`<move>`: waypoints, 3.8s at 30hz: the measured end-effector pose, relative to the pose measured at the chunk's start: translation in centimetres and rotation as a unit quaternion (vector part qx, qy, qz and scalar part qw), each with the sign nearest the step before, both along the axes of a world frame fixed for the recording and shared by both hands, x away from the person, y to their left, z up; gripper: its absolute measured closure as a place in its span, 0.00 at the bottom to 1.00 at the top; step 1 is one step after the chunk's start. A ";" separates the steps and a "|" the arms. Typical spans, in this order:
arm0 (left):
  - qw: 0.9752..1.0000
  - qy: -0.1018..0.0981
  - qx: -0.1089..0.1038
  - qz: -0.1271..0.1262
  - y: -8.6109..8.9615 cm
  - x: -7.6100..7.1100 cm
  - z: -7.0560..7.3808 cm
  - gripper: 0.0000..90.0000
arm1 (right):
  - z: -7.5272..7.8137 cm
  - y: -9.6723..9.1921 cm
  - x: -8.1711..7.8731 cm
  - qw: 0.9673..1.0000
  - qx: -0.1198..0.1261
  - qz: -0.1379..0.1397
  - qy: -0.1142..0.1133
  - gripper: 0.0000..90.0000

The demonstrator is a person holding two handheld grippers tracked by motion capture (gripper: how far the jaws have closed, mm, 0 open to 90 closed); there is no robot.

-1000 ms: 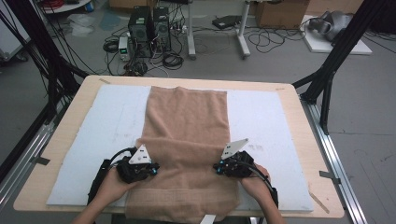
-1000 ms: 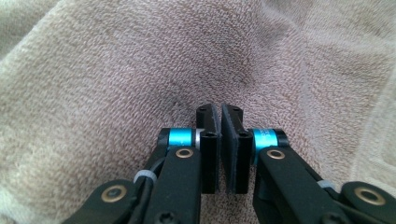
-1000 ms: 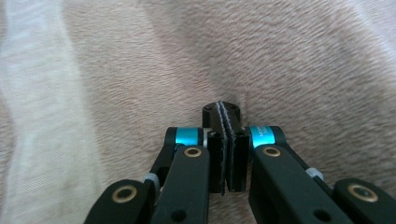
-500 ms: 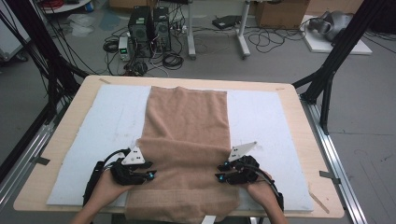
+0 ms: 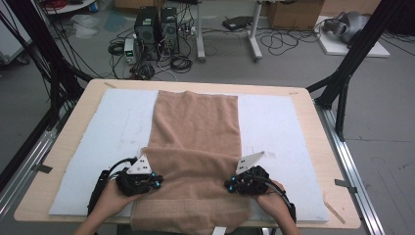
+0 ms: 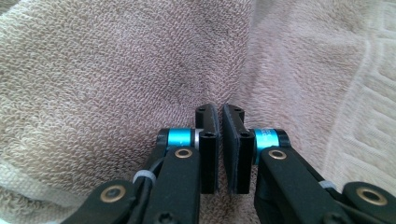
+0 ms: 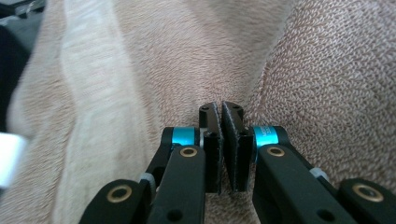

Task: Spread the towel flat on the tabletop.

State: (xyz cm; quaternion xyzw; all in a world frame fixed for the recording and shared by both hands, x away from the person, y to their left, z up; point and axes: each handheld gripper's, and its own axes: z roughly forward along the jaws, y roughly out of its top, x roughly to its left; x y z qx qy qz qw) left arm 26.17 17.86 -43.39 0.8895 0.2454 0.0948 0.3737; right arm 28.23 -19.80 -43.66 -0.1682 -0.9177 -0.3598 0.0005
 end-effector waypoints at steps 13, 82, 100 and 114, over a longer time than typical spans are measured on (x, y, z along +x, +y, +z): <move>0.998 -0.038 -0.039 -0.028 1.8 -3.9 5.2 0.72 | 5.3 -0.5 -3.5 0.998 0.035 0.034 -0.050 0.80; 1.000 0.004 0.013 0.002 0.1 1.5 0.7 0.80 | 0.2 0.9 1.7 0.999 0.005 -0.028 -0.022 0.83; 0.996 0.002 -0.082 0.024 2.8 1.2 3.0 0.70 | 3.7 -0.1 1.6 0.998 0.038 -0.029 -0.051 0.76; 0.993 -0.011 0.028 0.111 1.2 6.4 0.0 0.65 | 1.2 -1.1 7.5 0.991 -0.023 -0.132 -0.031 0.59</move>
